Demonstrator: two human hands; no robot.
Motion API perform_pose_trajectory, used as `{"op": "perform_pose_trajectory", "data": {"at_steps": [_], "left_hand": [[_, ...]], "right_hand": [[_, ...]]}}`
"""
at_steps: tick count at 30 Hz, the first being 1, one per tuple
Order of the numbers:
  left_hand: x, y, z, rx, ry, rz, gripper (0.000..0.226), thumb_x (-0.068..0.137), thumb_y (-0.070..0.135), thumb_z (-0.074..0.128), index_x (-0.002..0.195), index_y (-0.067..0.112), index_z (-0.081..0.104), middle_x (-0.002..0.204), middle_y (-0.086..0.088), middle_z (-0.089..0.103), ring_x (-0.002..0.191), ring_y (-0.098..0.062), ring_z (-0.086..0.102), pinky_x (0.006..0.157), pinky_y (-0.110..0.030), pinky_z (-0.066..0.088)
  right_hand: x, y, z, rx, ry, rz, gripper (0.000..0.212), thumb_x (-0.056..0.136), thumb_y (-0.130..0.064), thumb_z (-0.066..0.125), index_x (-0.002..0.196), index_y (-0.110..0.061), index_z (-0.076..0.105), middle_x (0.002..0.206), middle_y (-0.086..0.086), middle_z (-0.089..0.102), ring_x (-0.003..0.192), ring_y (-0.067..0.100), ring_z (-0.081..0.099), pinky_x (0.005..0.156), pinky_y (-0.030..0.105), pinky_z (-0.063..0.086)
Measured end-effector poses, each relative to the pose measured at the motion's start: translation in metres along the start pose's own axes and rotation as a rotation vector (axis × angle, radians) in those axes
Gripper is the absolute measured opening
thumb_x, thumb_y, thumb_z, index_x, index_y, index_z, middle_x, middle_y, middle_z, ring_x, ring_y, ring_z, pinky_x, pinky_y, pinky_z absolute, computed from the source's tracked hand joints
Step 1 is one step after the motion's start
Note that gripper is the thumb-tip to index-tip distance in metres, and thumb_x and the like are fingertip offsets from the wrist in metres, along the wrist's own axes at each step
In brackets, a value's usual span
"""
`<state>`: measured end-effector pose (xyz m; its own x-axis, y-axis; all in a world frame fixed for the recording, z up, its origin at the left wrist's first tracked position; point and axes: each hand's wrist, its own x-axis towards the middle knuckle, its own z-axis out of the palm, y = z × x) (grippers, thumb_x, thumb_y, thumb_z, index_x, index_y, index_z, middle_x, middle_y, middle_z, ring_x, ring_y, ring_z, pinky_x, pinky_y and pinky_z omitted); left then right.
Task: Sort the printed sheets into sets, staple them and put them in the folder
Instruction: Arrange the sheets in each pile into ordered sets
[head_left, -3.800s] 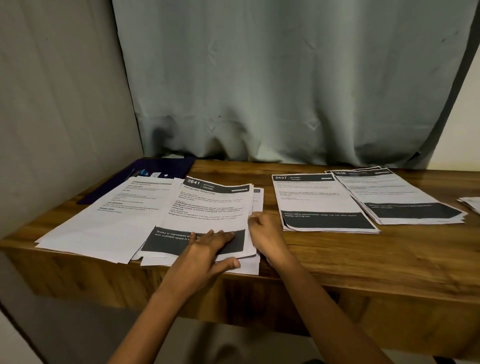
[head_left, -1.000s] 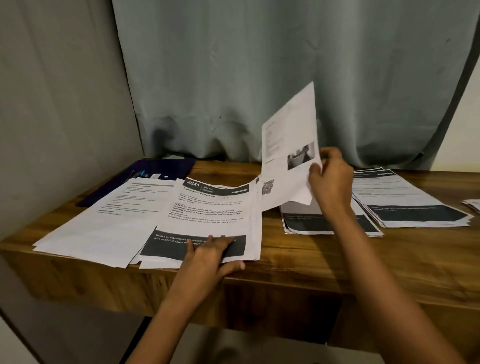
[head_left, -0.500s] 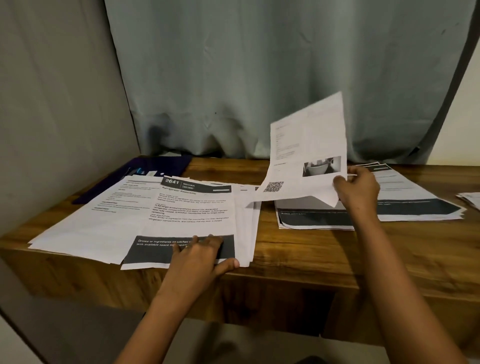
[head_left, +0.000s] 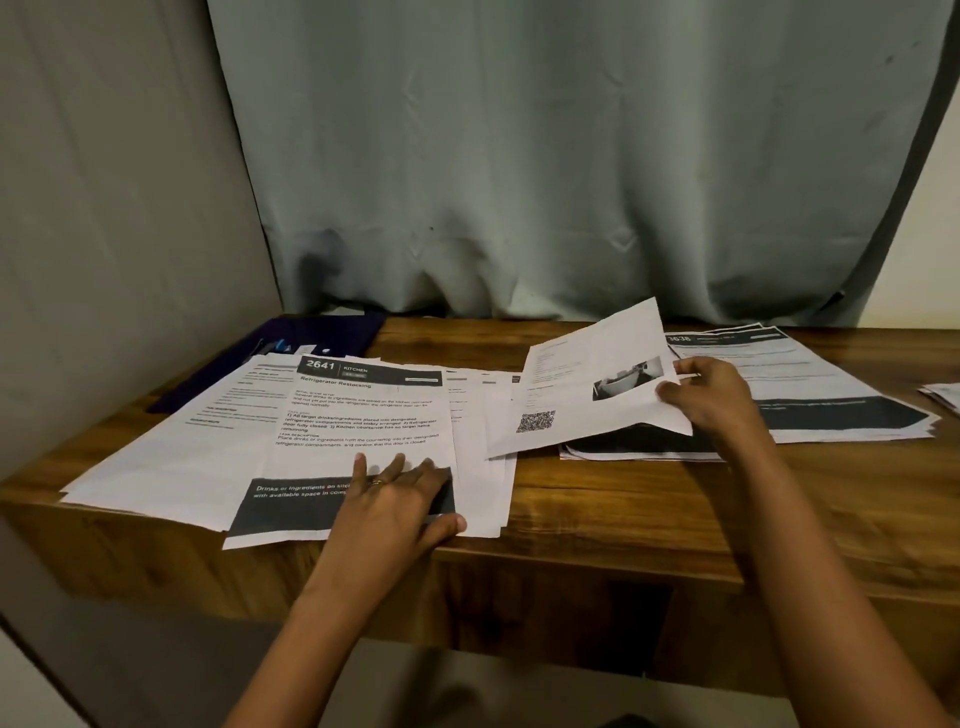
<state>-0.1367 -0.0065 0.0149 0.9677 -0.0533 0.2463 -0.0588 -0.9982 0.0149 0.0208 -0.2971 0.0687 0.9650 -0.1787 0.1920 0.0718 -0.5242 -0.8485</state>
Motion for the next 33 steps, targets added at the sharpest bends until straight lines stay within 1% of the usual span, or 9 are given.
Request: {"op": "perform_pose_trajectory", "data": {"at_steps": [2,4,10,13,15,20,25,28,33], "left_hand": [[0.002,-0.004,0.004,0.014,0.081,0.062,0.044,0.080,0.045,0.071,0.115,0.020,0.064,0.111,-0.006,0.071,0.111,-0.029,0.064,0.106,-0.055,0.027],[0.002,-0.002,0.001,-0.016,0.085,0.044,0.035,0.085,0.040,0.068,0.113,0.020,0.064,0.102,-0.004,0.072,0.100,-0.025,0.068,0.106,-0.051,0.035],[0.002,0.000,0.000,-0.177,0.068,0.081,0.035,0.098,0.038,0.048,0.131,0.025,0.052,0.130,0.003,0.058,0.122,-0.015,0.053,0.116,-0.036,0.021],[0.008,0.001,-0.004,-0.229,-0.050,0.146,0.055,0.096,0.049,0.047,0.146,0.033,0.034,0.154,0.006,0.032,0.142,-0.011,0.027,0.115,-0.030,0.018],[0.013,0.001,-0.003,-0.237,-0.118,0.177,0.059,0.094,0.053,0.047,0.148,0.038,0.029,0.157,0.008,0.023,0.144,-0.011,0.021,0.114,-0.026,0.020],[0.017,0.000,-0.001,-0.276,-0.090,0.178,0.047,0.094,0.045,0.052,0.139,0.030,0.048,0.137,0.004,0.053,0.123,-0.011,0.048,0.095,-0.020,0.036],[0.017,-0.006,0.000,-0.329,-0.124,0.192,0.080,0.074,0.077,0.053,0.136,0.026,0.052,0.133,0.007,0.056,0.117,-0.009,0.051,0.091,-0.020,0.042],[0.017,-0.008,-0.003,-0.334,-0.122,0.175,0.065,0.081,0.059,0.063,0.136,0.026,0.052,0.136,0.008,0.054,0.117,-0.010,0.052,0.093,-0.023,0.046],[0.017,-0.007,-0.004,-0.269,-0.098,0.183,0.048,0.089,0.049,0.059,0.130,0.024,0.058,0.128,0.005,0.061,0.108,-0.011,0.058,0.089,-0.025,0.049]], "right_hand": [[0.001,0.001,-0.004,-0.001,-0.045,-0.004,0.040,0.087,-0.013,0.065,0.125,-0.010,0.055,0.115,0.012,0.059,0.094,0.027,0.057,0.077,0.037,0.051],[0.002,0.001,-0.008,0.001,-0.080,-0.004,0.039,0.087,-0.013,0.066,0.125,-0.011,0.055,0.109,0.009,0.058,0.092,0.026,0.058,0.077,0.037,0.051],[0.003,0.003,-0.015,0.037,-0.131,-0.010,0.038,0.087,-0.012,0.066,0.123,-0.013,0.054,0.106,0.008,0.059,0.089,0.027,0.061,0.065,0.030,0.050],[0.002,0.004,-0.016,0.013,-0.194,-0.031,0.033,0.088,-0.011,0.066,0.118,-0.016,0.054,0.101,0.006,0.059,0.079,0.020,0.060,0.059,0.027,0.047],[0.002,0.004,-0.014,-0.015,-0.240,-0.043,0.032,0.087,-0.012,0.066,0.116,-0.017,0.054,0.101,0.007,0.061,0.078,0.018,0.060,0.061,0.027,0.048],[0.003,0.009,-0.011,-0.048,-0.287,-0.023,0.037,0.086,-0.013,0.068,0.121,-0.015,0.055,0.105,0.009,0.063,0.087,0.022,0.061,0.066,0.030,0.051],[0.002,0.009,-0.008,-0.051,-0.334,-0.008,0.040,0.087,-0.014,0.067,0.124,-0.017,0.053,0.110,0.006,0.058,0.088,0.021,0.059,0.059,0.025,0.048],[0.002,0.010,-0.008,-0.040,-0.353,-0.014,0.042,0.087,-0.012,0.066,0.126,-0.015,0.052,0.110,0.007,0.059,0.087,0.020,0.059,0.062,0.025,0.049],[0.003,0.011,-0.012,-0.072,-0.372,-0.030,0.044,0.087,-0.014,0.067,0.129,-0.016,0.051,0.110,0.006,0.060,0.083,0.017,0.059,0.064,0.026,0.049]]}}
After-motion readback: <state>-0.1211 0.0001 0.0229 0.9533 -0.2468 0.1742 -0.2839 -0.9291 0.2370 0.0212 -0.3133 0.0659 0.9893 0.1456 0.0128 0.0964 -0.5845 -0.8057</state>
